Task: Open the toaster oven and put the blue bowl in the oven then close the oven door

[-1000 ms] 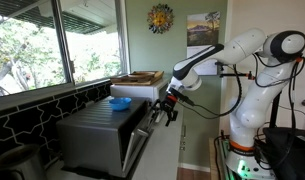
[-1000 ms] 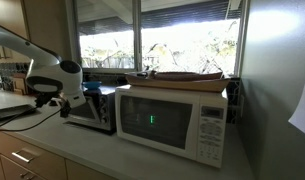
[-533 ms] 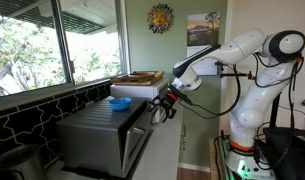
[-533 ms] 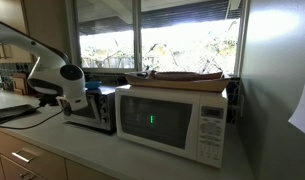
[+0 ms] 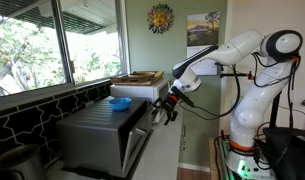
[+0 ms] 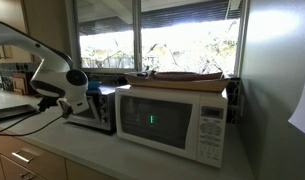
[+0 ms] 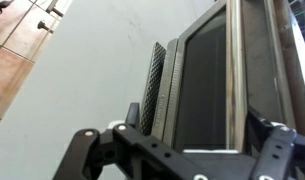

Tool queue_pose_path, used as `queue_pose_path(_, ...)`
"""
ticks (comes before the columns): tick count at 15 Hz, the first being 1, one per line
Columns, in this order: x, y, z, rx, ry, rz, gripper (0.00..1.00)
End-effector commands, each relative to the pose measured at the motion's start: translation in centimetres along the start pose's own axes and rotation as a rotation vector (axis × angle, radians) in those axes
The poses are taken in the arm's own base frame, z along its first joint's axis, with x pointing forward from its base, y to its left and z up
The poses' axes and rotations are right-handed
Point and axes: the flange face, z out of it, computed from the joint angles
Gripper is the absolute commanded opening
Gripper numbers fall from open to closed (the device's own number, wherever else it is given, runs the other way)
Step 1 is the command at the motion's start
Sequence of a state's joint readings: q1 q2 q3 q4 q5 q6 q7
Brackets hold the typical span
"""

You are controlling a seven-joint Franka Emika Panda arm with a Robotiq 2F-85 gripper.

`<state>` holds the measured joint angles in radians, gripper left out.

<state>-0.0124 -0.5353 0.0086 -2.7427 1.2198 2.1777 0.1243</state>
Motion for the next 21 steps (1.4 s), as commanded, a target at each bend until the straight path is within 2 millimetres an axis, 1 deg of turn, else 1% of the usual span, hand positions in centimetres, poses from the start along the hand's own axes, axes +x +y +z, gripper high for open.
queue_pose_path(1, 0.7, 1.3, 0.4, -0.054, -0.061, -0.028, 1.00)
queue_pose_path(4, 0.5, 1.8, -0.6, -0.068, -0.056, -0.112, 1.00)
queue_pose_path(5, 0.8, 2.0, -0.9, -0.071, -0.053, -0.135, 1.00)
queue_pose_path(7, 1.6, 2.5, -1.2, -0.061, -0.052, -0.170, 1.00)
queue_pose_path(8, 2.4, 2.7, -1.3, -0.050, -0.057, -0.172, 1.00)
queue_pose_path(11, 3.8, 4.5, -0.9, -0.034, -0.107, -0.171, 1.00)
queue_pose_path(15, 4.6, 6.9, -0.6, -0.024, -0.211, -0.185, 1.00)
queue_pose_path(21, 5.5, 11.4, -0.3, -0.079, -0.344, -0.166, 1.00)
